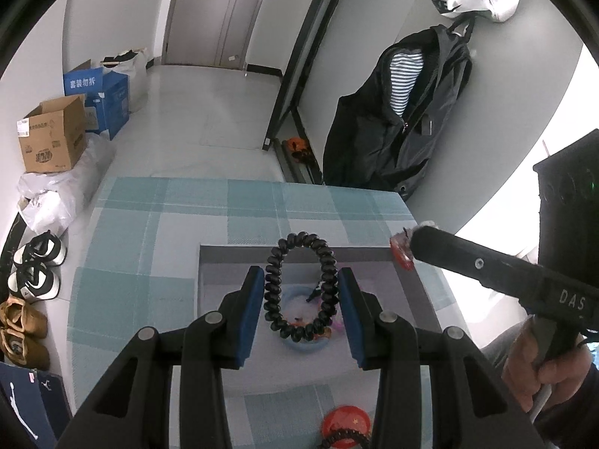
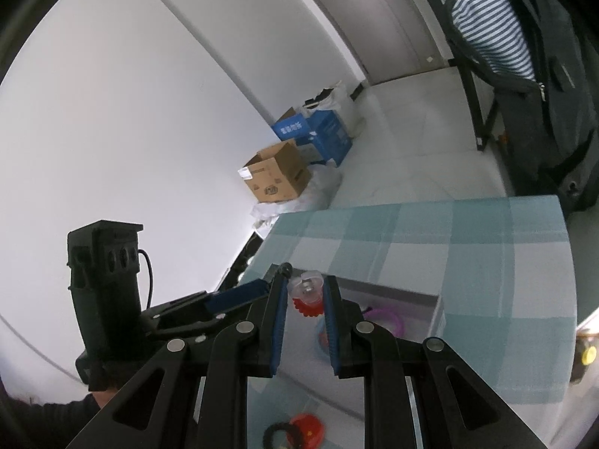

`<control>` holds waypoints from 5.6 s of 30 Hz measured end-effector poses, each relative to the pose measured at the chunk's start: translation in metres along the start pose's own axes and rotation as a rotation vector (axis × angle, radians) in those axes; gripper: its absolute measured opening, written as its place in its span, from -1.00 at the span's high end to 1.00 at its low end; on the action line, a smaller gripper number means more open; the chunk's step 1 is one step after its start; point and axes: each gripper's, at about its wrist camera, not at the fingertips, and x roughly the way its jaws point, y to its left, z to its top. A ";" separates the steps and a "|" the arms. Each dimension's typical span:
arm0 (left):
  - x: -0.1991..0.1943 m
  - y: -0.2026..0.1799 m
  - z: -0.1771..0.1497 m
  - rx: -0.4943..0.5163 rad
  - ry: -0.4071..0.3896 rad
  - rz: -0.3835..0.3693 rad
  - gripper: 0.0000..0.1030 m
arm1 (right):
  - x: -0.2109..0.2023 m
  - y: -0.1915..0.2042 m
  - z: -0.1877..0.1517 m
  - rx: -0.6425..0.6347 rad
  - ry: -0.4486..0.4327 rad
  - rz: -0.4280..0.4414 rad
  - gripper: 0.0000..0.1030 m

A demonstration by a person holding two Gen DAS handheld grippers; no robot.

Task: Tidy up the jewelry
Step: 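Lift the black bead bracelet with the left gripper while the right gripper carries the red charm over the box, then open both grippers over the grey box to drop bracelet and charm, then move both grippers back to the remaining items on the table, then grasp the second black bead bracelet with the left gripper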

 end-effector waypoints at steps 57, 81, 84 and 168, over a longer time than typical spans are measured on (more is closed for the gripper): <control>0.001 0.004 -0.010 -0.042 -0.011 -0.015 -0.16 | -0.001 -0.017 -0.008 0.059 -0.005 -0.062 -0.15; -0.035 -0.034 -0.052 0.000 -0.032 0.140 -0.17 | -0.044 0.002 -0.049 0.004 -0.028 -0.109 -0.91; -0.035 -0.037 -0.062 0.000 -0.020 0.163 -0.17 | -0.047 0.008 -0.059 -0.026 -0.033 -0.128 -0.97; -0.051 0.022 -0.082 -0.271 -0.027 0.056 0.23 | -0.005 0.030 -0.126 -0.187 0.193 -0.231 -0.06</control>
